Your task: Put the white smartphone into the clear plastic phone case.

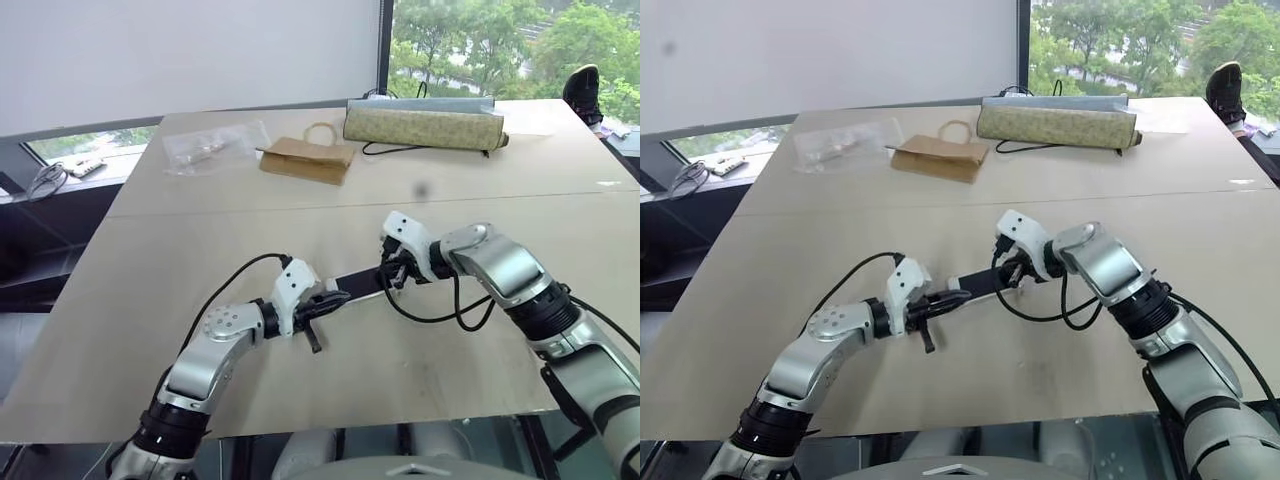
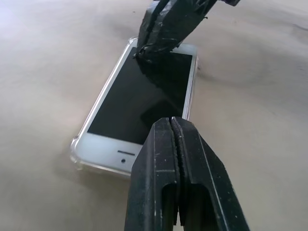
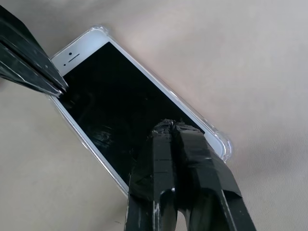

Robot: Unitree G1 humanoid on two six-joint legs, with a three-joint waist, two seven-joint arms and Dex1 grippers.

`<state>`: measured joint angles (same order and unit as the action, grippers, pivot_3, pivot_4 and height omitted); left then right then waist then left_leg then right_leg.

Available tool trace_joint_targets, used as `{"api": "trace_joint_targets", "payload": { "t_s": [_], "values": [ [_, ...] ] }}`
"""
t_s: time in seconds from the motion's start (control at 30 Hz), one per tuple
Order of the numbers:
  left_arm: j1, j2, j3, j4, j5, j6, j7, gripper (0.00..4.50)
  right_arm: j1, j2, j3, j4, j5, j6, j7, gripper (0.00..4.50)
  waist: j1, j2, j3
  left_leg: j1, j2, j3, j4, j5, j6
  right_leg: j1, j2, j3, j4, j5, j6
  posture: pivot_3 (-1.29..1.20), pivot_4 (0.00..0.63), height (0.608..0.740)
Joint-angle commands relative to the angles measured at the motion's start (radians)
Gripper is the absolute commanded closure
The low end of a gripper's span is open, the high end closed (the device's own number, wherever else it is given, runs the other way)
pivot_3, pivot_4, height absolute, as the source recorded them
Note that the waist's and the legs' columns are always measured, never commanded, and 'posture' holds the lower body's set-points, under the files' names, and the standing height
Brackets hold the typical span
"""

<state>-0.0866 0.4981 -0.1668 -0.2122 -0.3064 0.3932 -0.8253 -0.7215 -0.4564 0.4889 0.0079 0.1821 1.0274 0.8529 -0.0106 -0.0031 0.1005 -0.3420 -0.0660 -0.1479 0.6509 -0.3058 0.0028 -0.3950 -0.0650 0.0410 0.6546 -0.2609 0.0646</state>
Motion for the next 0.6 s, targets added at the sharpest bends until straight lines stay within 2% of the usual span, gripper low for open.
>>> {"api": "trace_joint_targets", "payload": {
  "t_s": [0.03, 0.23, 0.33, 0.37, 0.43, 0.53, 0.6],
  "values": [
    [0.015, -0.004, -0.004, -0.035, -0.003, 0.02, 0.014, 4.47, 0.113, -0.013, 0.072, 0.139, -0.029, 0.127, -0.039, 4.5, 0.001, 0.0, -0.003, 0.0, 0.0, 0.0, 0.0, 0.0, 0.0, 0.0, 0.0, 0.0, 0.0, 0.0, 0.0, 0.0, 0.15, 0.74],
    [0.013, -0.005, -0.008, -0.036, 0.002, 0.025, 0.021, 4.47, 0.125, 0.051, 0.006, 0.169, -0.025, 0.08, -0.091, 4.5, -0.001, 0.0, -0.005, 0.008, 0.0, 0.0, -0.001, 0.0, 0.0, 0.008, 0.0, 0.0, 0.0, 0.0, 0.0, 0.0, 0.15, 0.74],
    [0.005, -0.003, -0.009, -0.033, 0.004, 0.028, 0.021, 4.47, 0.143, 0.071, -0.099, 0.044, 0.025, 0.04, -0.091, 4.5, -0.002, -0.001, -0.002, 0.017, 0.0, -0.001, -0.004, -0.001, 0.001, 0.017, 0.002, -0.001, -0.003, -0.001, 0.001, 0.0, 0.15, 0.74],
    [0.002, -0.001, -0.009, -0.03, 0.005, 0.029, 0.019, 4.47, 0.148, 0.059, -0.122, -0.01, 0.032, 0.043, -0.094, 4.5, -0.002, -0.001, -0.001, 0.016, 0.0, -0.002, -0.004, -0.001, 0.001, 0.017, 0.003, -0.001, -0.004, -0.003, 0.004, 0.0, 0.15, 0.74],
    [-0.008, 0.001, -0.009, -0.018, 0.008, 0.029, 0.015, 4.47, 0.164, 0.0, -0.13, -0.131, 0.036, 0.015, -0.068, 4.5, 0.001, 0.008, 0.007, 0.014, 0.0, -0.002, -0.003, -0.001, 0.001, 0.017, 0.003, -0.001, -0.006, -0.001, 0.002, 0.0, 0.15, 0.74],
    [-0.025, 0.003, -0.014, -0.001, 0.013, 0.029, 0.007, 4.47, 0.181, -0.057, -0.177, -0.287, 0.091, 0.062, -0.049, 4.5, -0.001, 0.009, 0.014, 0.011, -0.001, -0.004, -0.003, 0.0, 0.0, 0.015, 0.002, -0.003, -0.007, -0.001, 0.002, 0.0, 0.15, 0.74],
    [-0.039, 0.002, -0.016, 0.017, 0.017, 0.028, 0.003, 4.47, 0.183, -0.087, -0.196, -0.355, 0.121, 0.093, -0.046, 4.5, -0.004, 0.008, 0.015, -0.001, 0.0, -0.005, -0.003, 0.002, -0.004, 0.004, 0.0, -0.004, -0.007, -0.001, 0.002, 0.0, 0.15, 0.74]
  ]
}}
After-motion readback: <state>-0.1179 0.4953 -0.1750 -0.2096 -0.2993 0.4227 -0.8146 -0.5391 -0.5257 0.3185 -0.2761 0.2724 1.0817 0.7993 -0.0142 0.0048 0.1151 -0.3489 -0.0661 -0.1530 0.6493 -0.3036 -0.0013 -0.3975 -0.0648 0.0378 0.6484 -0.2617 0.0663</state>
